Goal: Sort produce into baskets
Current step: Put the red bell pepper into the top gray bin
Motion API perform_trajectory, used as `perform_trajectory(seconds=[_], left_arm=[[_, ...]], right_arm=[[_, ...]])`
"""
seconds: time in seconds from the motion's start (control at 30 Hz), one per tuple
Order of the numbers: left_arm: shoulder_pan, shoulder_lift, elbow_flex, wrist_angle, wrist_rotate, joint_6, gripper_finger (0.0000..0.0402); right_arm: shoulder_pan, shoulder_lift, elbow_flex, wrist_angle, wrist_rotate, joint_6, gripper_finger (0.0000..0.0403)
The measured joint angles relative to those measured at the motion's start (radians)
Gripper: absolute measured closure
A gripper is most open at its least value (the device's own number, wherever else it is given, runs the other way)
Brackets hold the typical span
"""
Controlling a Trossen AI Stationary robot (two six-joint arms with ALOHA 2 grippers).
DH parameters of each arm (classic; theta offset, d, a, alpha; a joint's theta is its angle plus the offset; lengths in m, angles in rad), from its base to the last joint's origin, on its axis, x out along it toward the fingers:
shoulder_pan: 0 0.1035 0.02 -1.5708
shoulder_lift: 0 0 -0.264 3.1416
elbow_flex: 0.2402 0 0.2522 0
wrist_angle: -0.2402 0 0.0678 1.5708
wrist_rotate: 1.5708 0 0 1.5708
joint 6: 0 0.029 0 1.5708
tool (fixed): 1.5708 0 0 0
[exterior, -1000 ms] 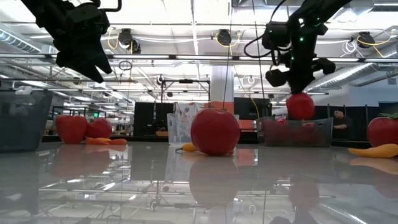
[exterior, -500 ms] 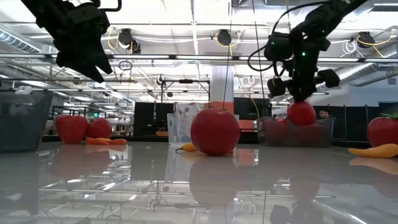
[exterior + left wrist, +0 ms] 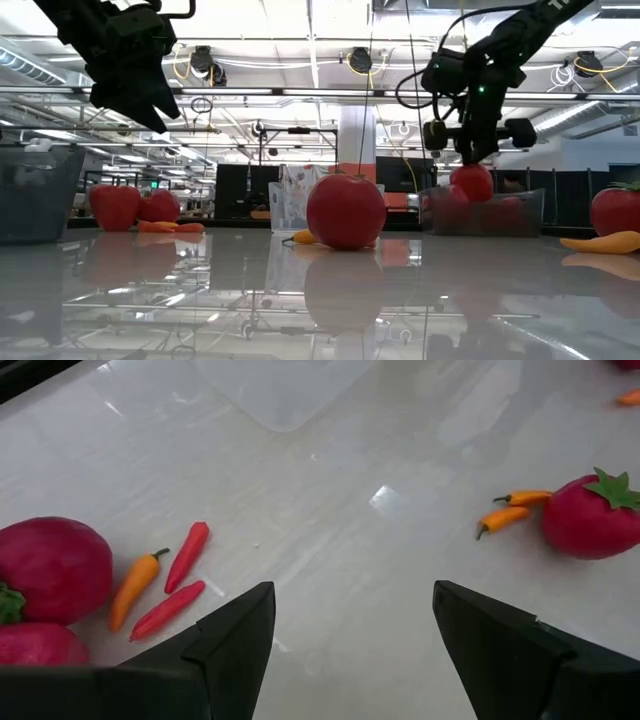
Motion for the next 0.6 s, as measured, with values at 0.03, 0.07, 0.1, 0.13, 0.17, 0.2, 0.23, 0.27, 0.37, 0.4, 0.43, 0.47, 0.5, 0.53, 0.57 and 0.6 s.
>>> perform_trajectory(seconds=[0.03, 0.07, 0.1, 0.13, 0.17, 0.2, 0.23, 0.27, 0.37, 0.4, 0.43, 0.47, 0.5, 0.53, 0.57, 0.6], left_arm=[[0.0, 0.0, 0.0, 0.0, 0.0, 0.0, 0.0123], [0.0, 0.0, 0.0, 0.0, 0.0, -0.002, 0.0123], [0.0, 0.0, 0.0, 0.0, 0.001, -0.005, 0.0123], [0.0, 0.0, 0.0, 0.0, 0.001, -0.005, 0.0123], [0.0, 0.0, 0.0, 0.0, 0.002, -0.005, 0.0123], [0.0, 0.0, 0.0, 0.0, 0.004, -0.005, 0.0123], [0.0, 0.0, 0.0, 0.0, 0.005, -0.005, 0.0123], [0.0, 0.0, 0.0, 0.0, 0.005, -0.005, 0.0123], [0.0, 0.0, 0.0, 0.0, 0.005, -0.005, 0.0123], [0.0, 0.0, 0.0, 0.0, 0.005, -0.005, 0.0123], [0.0, 0.0, 0.0, 0.0, 0.005, -0.005, 0.0123], [0.0, 0.0, 0.0, 0.0, 0.005, -0.005, 0.0123], [0.0, 0.0, 0.0, 0.0, 0.005, -0.005, 0.0123], [0.0, 0.0, 0.0, 0.0, 0.005, -0.005, 0.0123], [0.0, 0.0, 0.0, 0.0, 0.005, -0.005, 0.0123], [0.0, 0.0, 0.0, 0.0, 0.005, -0.005, 0.0123]], right_arm=[[0.0, 0.0, 0.0, 0.006, 0.001, -0.011, 0.0381], [-0.003, 0.0, 0.0, 0.005, 0.002, -0.02, 0.0381], [-0.006, 0.0, 0.0, 0.003, 0.002, -0.032, 0.0381], [-0.01, 0.0, 0.0, 0.0, 0.002, -0.044, 0.0381], [-0.013, 0.0, 0.0, -0.005, 0.003, -0.054, 0.0381], [-0.018, 0.0, 0.0, -0.012, 0.005, -0.061, 0.0381], [-0.02, 0.0, 0.0, -0.018, 0.005, -0.061, 0.0381], [-0.023, 0.0, 0.0, -0.024, 0.003, -0.062, 0.0381], [-0.024, 0.0, 0.0, -0.045, -0.003, -0.063, 0.0381], [-0.024, 0.0, 0.0, -0.05, -0.004, -0.062, 0.0381], [-0.024, 0.0, 0.0, -0.054, -0.006, -0.062, 0.0381], [-0.024, 0.0, 0.0, -0.058, -0.011, -0.063, 0.038], [-0.024, 0.0, 0.0, -0.059, -0.018, -0.064, 0.0379], [-0.023, 0.0, 0.001, -0.062, -0.022, -0.064, 0.0377], [-0.023, 0.0, 0.001, -0.066, -0.022, -0.064, 0.0373], [-0.023, 0.0, 0.001, -0.068, -0.022, -0.064, 0.0368]])
